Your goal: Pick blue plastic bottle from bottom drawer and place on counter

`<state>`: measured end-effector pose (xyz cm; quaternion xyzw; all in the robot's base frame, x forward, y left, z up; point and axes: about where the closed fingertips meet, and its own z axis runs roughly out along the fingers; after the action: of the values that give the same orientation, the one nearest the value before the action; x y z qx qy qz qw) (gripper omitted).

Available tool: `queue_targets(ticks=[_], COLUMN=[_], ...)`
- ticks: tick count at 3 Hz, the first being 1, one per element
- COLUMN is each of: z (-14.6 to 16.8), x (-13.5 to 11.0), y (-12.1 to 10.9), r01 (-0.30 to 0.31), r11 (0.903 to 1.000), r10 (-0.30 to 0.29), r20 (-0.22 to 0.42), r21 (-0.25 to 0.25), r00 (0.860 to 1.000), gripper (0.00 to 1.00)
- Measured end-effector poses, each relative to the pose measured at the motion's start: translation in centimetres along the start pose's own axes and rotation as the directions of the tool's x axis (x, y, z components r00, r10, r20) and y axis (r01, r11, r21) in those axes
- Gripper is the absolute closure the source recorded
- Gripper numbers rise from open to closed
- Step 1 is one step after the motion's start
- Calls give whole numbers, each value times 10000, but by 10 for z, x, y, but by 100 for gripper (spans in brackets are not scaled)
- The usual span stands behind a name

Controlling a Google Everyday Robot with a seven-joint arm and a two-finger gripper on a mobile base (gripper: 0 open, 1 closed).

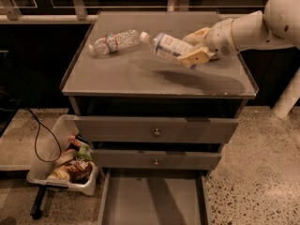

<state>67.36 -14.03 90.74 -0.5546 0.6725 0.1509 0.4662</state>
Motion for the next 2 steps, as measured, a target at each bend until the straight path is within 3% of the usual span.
queue_targets(ticks=[2], z=[21], x=[28], y=[-15], r01=[-488], r11=[9975], r10=[452], r20=[-709], r21=[-505], r00=[9965], gripper=[100])
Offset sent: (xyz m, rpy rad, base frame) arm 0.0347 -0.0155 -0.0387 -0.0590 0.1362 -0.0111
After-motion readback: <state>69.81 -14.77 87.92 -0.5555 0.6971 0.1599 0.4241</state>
